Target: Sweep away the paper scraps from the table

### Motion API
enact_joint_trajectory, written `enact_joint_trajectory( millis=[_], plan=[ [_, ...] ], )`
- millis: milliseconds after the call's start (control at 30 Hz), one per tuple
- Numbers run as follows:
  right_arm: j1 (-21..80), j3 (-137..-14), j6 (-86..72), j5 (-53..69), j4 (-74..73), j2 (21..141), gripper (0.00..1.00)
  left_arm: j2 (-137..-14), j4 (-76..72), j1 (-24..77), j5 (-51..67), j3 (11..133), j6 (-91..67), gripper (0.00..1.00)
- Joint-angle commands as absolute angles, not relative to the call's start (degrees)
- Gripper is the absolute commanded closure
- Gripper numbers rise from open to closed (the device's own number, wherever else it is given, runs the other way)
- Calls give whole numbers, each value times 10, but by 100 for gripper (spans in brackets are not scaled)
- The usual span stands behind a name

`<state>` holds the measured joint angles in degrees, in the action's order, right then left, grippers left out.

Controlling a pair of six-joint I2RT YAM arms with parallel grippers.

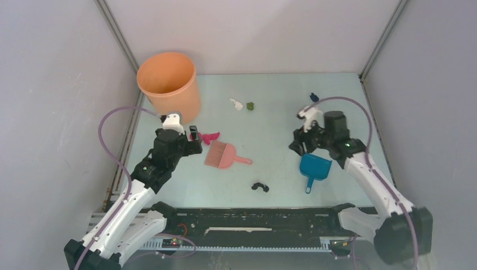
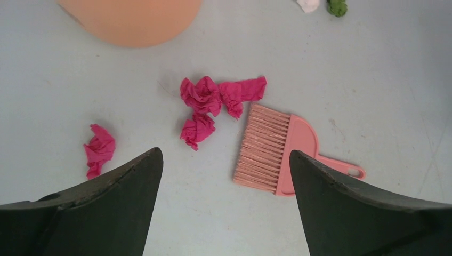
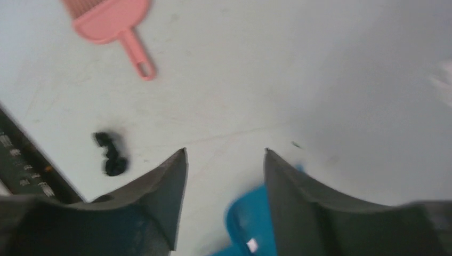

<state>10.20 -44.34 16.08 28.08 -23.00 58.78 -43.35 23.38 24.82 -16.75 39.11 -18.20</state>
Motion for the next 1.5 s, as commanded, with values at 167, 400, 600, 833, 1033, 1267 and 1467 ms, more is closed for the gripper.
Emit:
enact_joint_trajectory(
  millis=[167,400,600,833,1033,1267,1467],
  plan=[
    [296,-717,204,256,-325,896,37,-425,241,251,-256,410,-199,2],
    [394,-926,204,169,-351,1104,39,-427,252,251,-323,407,-207,1],
    [431,-1129,185,145,-416,1269,46,-424,253,251,-350,404,-210,1],
    [485,-1251,177,108,-442,1370,37,-416,269,251,-426,406,-234,0],
    [508,-1278,170,83,-445,1417,39,-398,264,250,-434,399,-236,0],
    [515,-1275,177,68,-451,1441,45,-399,264,250,-434,401,-234,0],
    [515,-1252,178,81,-459,1435,82,-397,261,250,-439,399,-231,0]
  ],
)
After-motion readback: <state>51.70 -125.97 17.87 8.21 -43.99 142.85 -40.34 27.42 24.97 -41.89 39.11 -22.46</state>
